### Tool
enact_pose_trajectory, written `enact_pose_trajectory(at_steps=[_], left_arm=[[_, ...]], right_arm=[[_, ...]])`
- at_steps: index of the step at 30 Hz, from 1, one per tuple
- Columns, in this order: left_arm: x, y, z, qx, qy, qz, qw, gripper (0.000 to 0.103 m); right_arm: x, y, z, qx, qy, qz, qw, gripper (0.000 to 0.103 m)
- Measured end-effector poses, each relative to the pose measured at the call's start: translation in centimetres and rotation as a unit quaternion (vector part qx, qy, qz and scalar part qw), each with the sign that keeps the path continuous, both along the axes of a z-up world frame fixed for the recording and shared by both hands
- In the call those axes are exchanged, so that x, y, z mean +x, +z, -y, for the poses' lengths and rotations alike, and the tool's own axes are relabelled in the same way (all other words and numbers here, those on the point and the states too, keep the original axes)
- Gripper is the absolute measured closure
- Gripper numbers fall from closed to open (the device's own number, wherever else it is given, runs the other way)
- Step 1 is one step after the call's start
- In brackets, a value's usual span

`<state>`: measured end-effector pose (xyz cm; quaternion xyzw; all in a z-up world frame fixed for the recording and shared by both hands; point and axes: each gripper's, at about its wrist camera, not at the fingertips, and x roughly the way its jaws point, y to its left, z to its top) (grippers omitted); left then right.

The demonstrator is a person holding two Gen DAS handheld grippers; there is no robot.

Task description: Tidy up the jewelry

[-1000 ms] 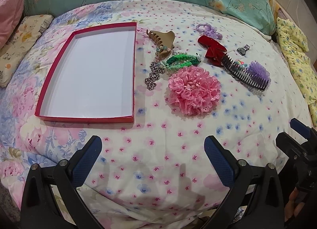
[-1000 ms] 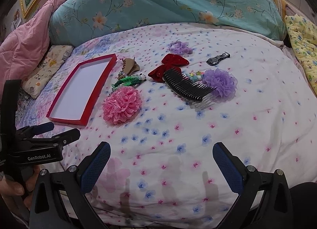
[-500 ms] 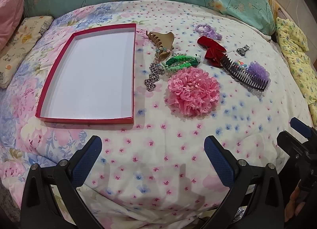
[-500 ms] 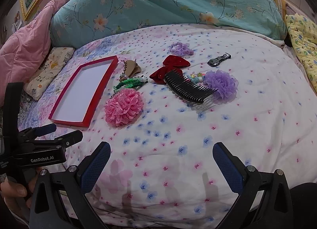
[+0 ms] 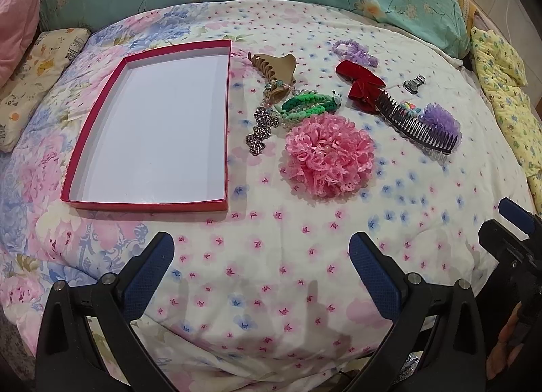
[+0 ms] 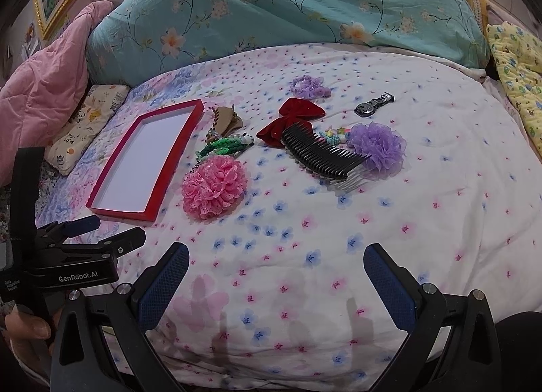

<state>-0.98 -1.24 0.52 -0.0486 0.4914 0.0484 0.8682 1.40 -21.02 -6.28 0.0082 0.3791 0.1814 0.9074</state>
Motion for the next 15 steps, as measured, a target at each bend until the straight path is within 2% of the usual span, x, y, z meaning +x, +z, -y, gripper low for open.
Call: enact_pose_trajectory(at_steps=[15], left_arm=[[-0.09,-0.08,0.15,0.001,-0.001,-0.001,1.0000,0.000]], right_arm=[[-0.03,0.08,0.06,0.004,0.000,0.000,1.000,0.000]])
